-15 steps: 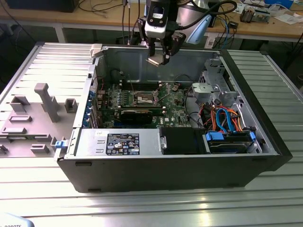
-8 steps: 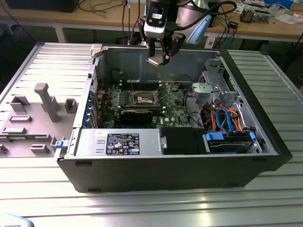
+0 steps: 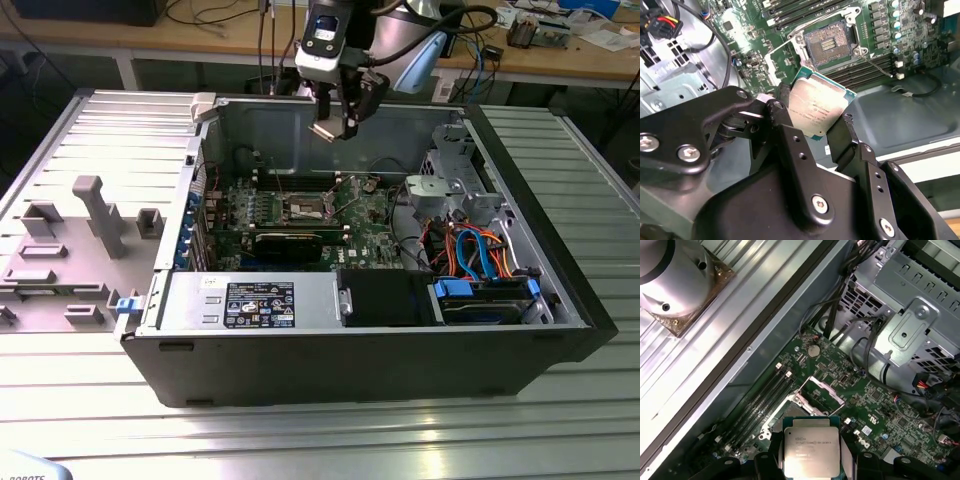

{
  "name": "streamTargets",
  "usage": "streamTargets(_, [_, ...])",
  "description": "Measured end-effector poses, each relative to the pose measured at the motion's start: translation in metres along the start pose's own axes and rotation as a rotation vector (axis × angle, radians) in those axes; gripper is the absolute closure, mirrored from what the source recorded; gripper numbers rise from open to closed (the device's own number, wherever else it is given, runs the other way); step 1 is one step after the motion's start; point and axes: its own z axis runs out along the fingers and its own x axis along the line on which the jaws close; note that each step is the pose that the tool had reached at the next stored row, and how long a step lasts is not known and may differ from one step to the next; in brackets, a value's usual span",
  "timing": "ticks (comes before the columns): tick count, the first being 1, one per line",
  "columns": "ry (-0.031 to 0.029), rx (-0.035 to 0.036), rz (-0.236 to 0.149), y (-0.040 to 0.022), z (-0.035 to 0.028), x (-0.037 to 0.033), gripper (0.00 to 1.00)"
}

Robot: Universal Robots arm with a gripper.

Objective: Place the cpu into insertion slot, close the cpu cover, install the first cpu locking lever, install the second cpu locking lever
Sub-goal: 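Place the cpu into insertion slot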

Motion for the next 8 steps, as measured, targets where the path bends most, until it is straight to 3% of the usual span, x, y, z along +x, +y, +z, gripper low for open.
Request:
streamTargets(2, [-0.0023,-0.0004,0.027,-0.0006,0.0003,0.0004,0.46])
streamTargets(8, [-0.0025,-0.0007,0.030,-0.0025,0.0004,0.0020,0.46])
